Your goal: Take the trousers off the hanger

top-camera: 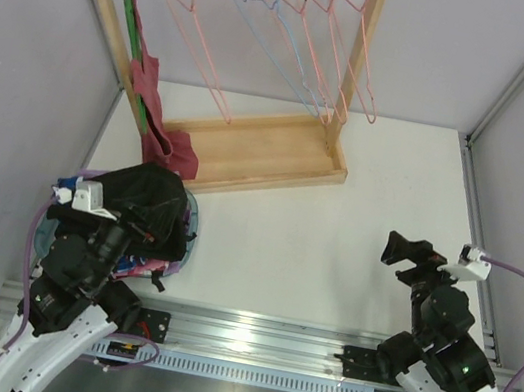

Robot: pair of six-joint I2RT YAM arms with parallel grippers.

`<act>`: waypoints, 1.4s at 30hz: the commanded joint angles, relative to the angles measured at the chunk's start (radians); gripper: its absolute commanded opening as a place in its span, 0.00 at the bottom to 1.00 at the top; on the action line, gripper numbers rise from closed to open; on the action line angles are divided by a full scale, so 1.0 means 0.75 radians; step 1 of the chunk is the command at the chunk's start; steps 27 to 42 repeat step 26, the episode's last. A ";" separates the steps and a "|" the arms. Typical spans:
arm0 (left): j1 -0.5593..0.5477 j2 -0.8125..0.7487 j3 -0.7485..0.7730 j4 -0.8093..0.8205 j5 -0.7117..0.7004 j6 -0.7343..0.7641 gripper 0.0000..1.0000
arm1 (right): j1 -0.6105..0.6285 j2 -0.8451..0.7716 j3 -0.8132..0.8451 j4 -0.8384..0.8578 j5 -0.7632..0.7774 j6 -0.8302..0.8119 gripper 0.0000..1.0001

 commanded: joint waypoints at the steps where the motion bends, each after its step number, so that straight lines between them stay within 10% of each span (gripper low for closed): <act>1: 0.003 -0.002 -0.017 0.021 -0.019 -0.018 0.99 | -0.002 0.027 0.030 0.058 0.020 -0.010 1.00; 42: 0.003 0.049 -0.009 0.011 -0.003 -0.032 0.99 | -0.002 0.051 0.073 0.028 0.040 -0.025 0.99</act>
